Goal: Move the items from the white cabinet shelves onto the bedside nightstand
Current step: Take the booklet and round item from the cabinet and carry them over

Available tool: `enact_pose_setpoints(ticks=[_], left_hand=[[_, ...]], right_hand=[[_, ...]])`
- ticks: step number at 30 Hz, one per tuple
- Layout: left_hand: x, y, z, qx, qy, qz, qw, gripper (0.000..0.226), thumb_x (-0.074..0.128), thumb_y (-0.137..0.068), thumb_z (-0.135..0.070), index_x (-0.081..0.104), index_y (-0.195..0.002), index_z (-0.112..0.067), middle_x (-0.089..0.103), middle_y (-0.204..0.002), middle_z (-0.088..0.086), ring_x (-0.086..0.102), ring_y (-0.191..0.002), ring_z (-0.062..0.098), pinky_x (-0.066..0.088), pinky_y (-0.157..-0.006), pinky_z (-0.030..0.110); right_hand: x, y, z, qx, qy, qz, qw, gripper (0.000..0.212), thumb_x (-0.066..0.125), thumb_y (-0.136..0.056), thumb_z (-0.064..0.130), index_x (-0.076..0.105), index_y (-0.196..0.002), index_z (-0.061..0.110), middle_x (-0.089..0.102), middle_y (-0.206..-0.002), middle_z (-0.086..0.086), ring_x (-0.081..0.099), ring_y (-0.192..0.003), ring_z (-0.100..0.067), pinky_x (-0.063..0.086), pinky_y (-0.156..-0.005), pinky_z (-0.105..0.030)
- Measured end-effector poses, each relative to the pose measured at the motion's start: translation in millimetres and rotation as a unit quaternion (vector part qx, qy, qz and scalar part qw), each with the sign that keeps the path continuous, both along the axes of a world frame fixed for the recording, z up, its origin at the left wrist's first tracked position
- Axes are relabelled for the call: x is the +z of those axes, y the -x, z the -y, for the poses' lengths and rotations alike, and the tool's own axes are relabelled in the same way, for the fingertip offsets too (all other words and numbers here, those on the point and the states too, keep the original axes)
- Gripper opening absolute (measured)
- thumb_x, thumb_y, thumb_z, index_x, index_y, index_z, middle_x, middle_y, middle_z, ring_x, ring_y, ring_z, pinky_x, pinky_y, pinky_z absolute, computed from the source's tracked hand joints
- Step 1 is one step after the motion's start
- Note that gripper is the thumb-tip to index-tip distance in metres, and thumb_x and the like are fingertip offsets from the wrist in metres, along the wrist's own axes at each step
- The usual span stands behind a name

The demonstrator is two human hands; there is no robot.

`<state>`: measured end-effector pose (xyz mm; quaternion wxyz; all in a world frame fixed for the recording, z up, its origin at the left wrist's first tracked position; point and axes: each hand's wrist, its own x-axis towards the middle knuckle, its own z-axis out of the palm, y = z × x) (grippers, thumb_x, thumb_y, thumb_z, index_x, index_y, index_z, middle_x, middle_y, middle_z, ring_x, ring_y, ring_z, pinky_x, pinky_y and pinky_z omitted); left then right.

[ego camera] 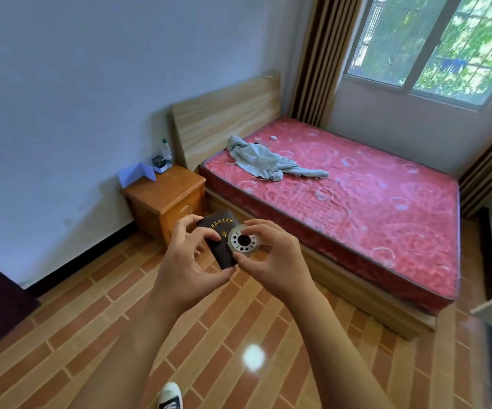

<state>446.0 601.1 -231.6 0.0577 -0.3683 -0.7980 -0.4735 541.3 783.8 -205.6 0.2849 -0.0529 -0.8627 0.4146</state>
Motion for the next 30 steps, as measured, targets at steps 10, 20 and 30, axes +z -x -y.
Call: enact_pose_setpoints(ticks=[10, 20, 30], left_hand=[[-4.0, 168.7, 2.3, -0.009, -0.026, 0.014, 1.000, 0.061, 0.099, -0.061, -0.041, 0.062, -0.109, -0.038, 0.040, -0.145, -0.008, 0.059, -0.111, 0.020, 0.052, -0.087, 0.027], [1.2, 290.6, 17.0, 0.008, -0.046, 0.022, 0.999, 0.061, 0.099, -0.061, -0.039, 0.065, -0.110, -0.035, 0.041, -0.147, -0.009, 0.060, -0.102, 0.009, 0.052, -0.087, 0.026], [-9.5, 365.8, 10.2, 0.057, -0.043, 0.041, 0.997, 0.060, 0.099, -0.062, -0.035, 0.064, -0.111, -0.034, 0.040, -0.147, -0.013, 0.057, -0.104, 0.005, 0.049, -0.086, 0.022]], right_hand=[[15.2, 151.5, -9.8, -0.072, -0.011, 0.005, 0.997, 0.040, 0.084, -0.077, 0.027, 0.072, -0.115, 0.024, 0.071, -0.123, 0.015, 0.067, -0.116, -0.004, 0.056, -0.097, -0.037], [28.5, 266.1, -1.1, -0.127, -0.030, 0.032, 0.991, 0.039, 0.083, -0.077, 0.032, 0.068, -0.113, 0.034, 0.069, -0.114, 0.019, 0.061, -0.113, -0.003, 0.047, -0.091, -0.023], [13.2, 359.2, -24.6, -0.095, -0.013, 0.046, 0.994, 0.039, 0.082, -0.078, 0.033, 0.069, -0.115, 0.033, 0.068, -0.119, 0.021, 0.060, -0.117, -0.003, 0.049, -0.101, -0.034]])
